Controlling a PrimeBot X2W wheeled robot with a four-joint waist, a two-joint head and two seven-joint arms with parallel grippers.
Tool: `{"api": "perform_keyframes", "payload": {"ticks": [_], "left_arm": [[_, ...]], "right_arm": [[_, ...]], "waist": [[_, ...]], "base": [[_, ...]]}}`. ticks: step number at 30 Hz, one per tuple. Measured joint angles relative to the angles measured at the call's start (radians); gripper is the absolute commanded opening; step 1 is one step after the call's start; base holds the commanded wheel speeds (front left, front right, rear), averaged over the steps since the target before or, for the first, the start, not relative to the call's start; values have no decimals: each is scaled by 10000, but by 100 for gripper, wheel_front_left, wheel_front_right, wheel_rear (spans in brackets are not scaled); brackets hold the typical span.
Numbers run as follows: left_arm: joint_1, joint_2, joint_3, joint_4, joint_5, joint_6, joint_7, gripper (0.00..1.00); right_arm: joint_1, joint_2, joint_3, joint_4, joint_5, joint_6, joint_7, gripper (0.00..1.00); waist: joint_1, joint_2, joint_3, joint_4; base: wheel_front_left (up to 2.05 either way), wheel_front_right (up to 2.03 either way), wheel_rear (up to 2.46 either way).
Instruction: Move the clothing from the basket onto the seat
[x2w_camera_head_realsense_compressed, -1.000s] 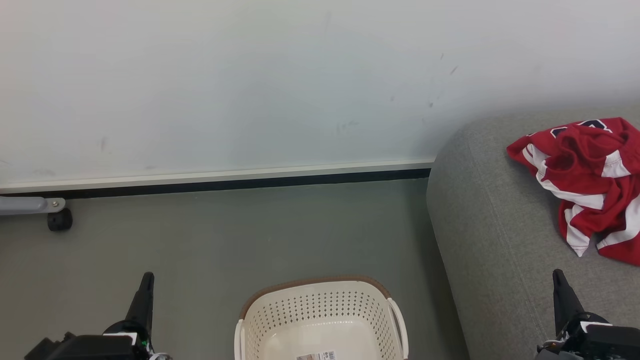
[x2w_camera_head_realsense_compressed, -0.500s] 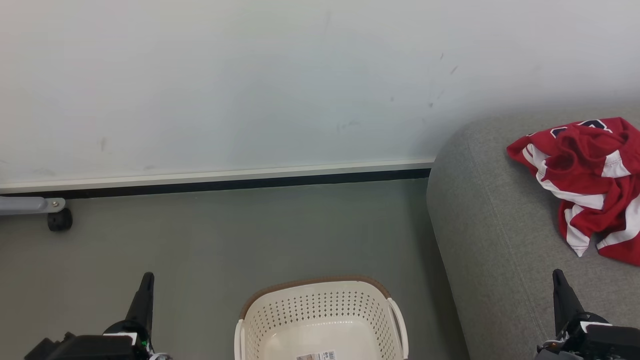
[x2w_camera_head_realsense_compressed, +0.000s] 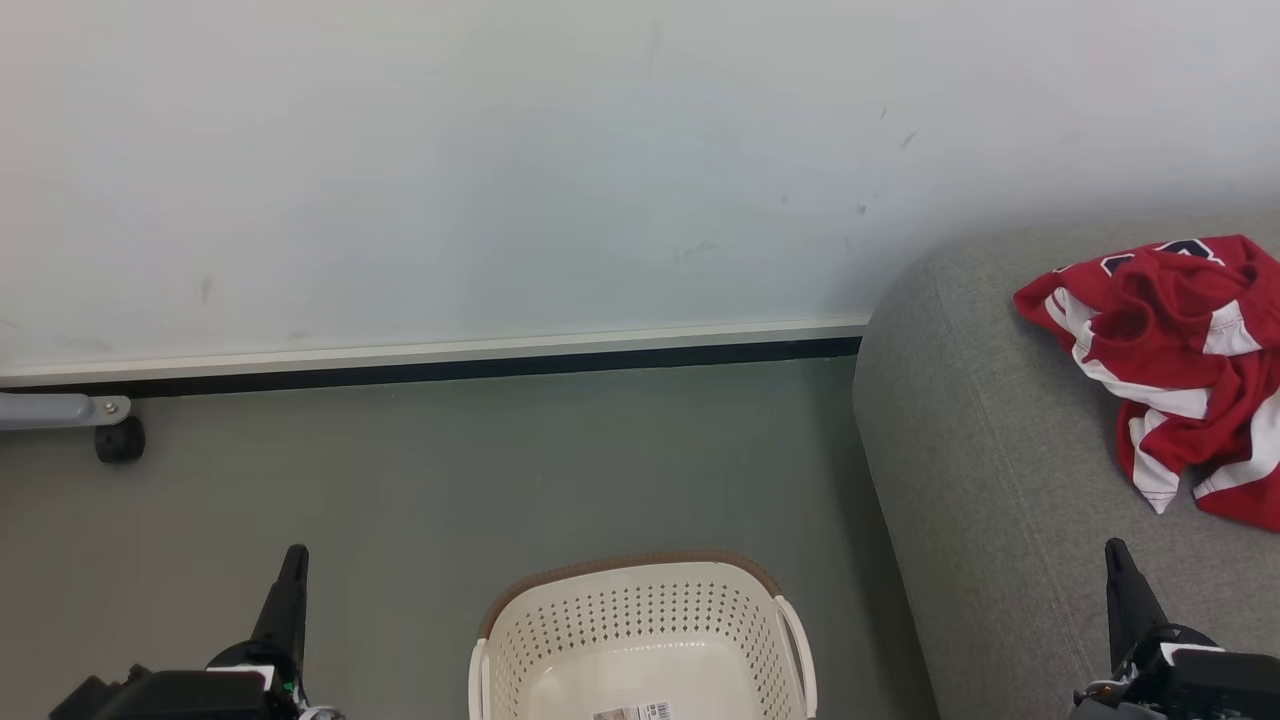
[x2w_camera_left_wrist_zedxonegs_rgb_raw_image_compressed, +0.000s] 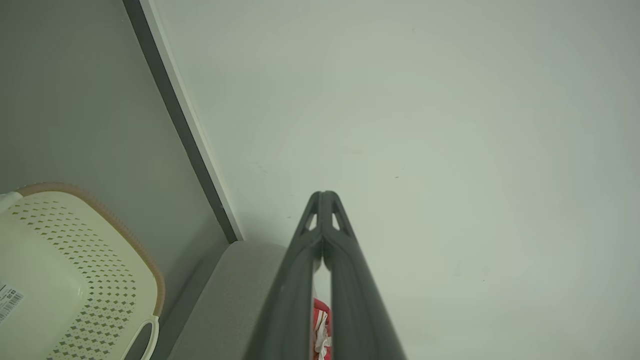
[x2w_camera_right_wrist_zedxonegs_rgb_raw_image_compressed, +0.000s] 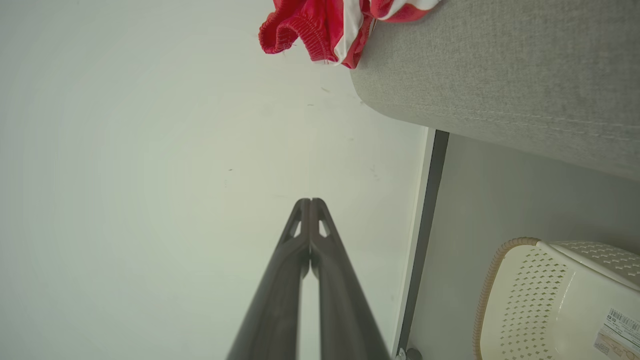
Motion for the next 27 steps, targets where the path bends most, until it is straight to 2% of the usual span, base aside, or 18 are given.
{"api": "perform_keyframes", "payload": {"ticks": [27], "left_arm": [[0, 0, 0, 8, 0, 0, 0, 0]], "right_arm": [[0, 0, 0, 0, 0, 2, 0, 0]], "waist": [[0, 0, 0, 0]], "base": [[0, 0, 0]]}}
